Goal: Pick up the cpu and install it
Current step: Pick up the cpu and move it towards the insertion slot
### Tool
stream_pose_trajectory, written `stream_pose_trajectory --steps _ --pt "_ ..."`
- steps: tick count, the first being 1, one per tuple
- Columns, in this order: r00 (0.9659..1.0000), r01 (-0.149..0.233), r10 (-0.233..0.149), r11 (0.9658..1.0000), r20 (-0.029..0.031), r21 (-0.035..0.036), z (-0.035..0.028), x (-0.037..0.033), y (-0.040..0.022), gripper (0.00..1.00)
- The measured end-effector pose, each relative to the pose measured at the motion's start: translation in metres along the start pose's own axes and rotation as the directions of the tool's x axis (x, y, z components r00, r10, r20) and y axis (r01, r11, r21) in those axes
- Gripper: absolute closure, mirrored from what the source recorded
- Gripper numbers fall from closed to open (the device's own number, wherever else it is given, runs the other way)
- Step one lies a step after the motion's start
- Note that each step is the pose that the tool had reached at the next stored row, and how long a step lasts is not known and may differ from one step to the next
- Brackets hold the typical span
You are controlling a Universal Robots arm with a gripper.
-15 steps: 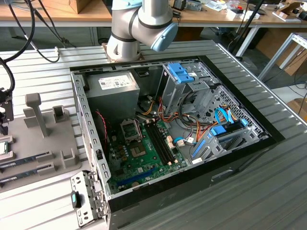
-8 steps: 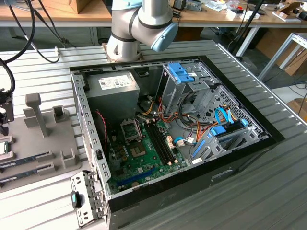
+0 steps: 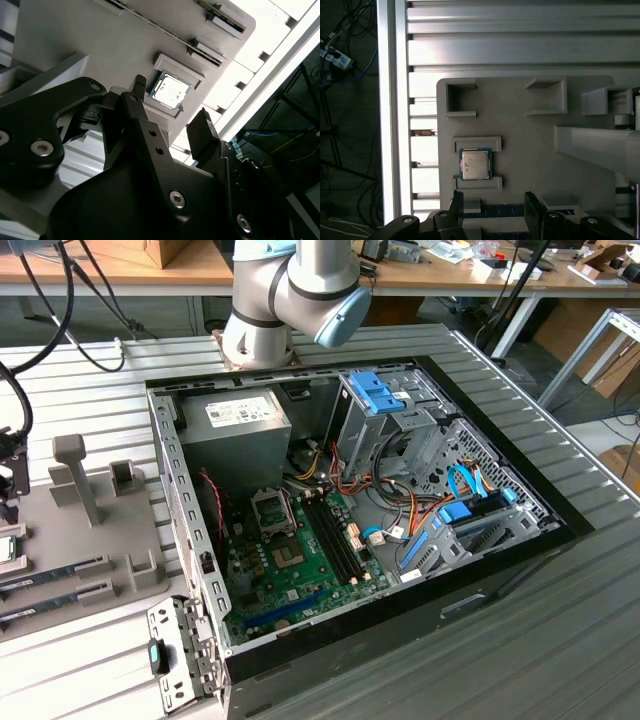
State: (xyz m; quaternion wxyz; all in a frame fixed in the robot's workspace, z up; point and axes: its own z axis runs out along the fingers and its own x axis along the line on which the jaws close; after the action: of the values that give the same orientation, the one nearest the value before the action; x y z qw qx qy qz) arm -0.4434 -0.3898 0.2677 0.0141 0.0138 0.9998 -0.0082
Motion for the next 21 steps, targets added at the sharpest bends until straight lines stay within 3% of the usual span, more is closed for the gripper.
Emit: stream_pose_trajectory --steps 20,21 --pt "1.0 0.0 0.0 1.0 0.0001 0.0 0.0063 0.0002 0.0001 0.4" --pt "1.0 0.0 0.0 1.0 0.0 0.0 0.0088 0.0002 0.0001 0.4"
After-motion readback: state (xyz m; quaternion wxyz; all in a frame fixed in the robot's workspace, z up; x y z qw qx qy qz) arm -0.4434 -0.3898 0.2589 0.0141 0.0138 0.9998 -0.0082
